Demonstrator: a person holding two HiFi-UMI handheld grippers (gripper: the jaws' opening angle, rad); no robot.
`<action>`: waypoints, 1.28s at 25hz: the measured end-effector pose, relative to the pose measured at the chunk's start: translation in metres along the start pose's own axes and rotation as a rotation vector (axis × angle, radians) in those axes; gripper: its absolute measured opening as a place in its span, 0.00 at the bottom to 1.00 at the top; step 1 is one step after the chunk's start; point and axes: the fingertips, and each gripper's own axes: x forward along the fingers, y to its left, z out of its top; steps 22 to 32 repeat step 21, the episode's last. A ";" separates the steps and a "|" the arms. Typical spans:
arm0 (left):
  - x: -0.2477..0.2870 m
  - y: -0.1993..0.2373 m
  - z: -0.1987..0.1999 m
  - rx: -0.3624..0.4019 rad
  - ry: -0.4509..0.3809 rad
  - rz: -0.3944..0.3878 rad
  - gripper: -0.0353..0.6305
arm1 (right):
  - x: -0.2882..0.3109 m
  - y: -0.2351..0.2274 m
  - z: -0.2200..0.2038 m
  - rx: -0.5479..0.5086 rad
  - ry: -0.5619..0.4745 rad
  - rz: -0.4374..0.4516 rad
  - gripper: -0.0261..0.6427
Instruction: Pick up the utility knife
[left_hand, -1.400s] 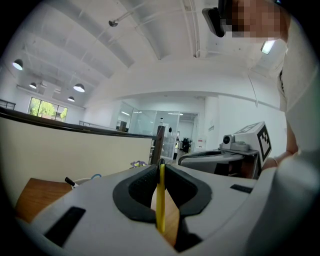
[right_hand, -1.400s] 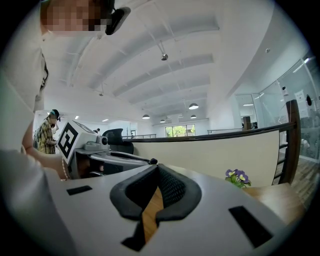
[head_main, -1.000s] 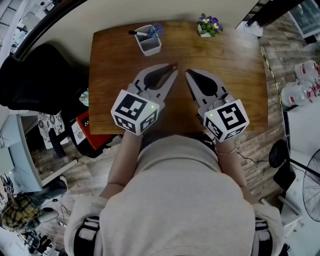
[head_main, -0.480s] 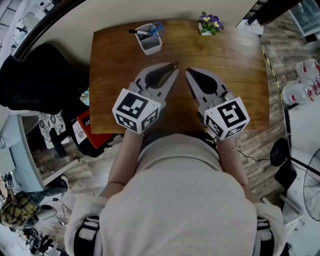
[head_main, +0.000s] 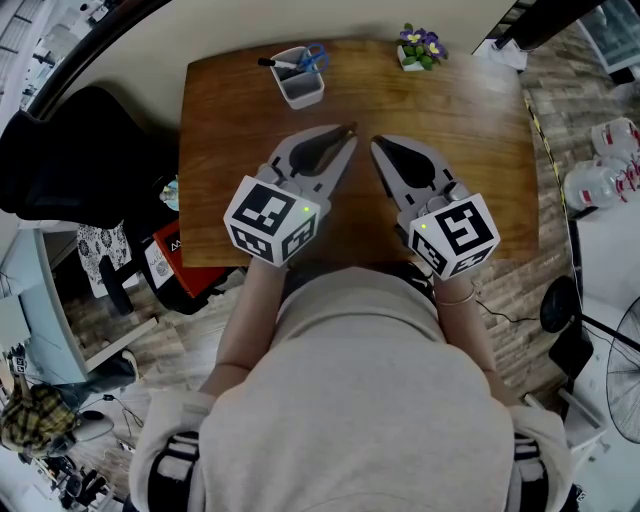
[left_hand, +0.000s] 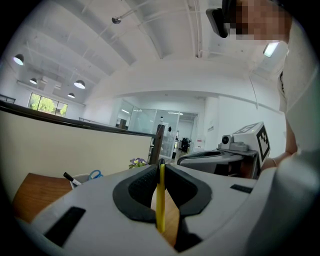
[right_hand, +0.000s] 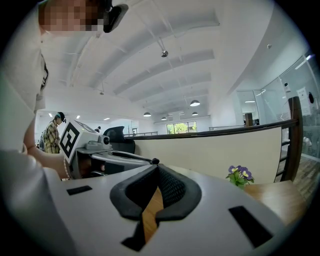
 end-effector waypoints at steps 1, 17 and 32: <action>0.000 0.000 0.000 -0.001 0.000 0.001 0.15 | 0.000 0.000 0.000 -0.001 0.001 0.000 0.06; -0.003 0.001 -0.002 -0.006 -0.002 0.013 0.15 | -0.001 0.005 -0.002 -0.004 0.004 0.010 0.06; -0.005 0.000 -0.003 -0.006 -0.002 0.017 0.15 | -0.002 0.006 -0.002 -0.004 0.002 0.011 0.06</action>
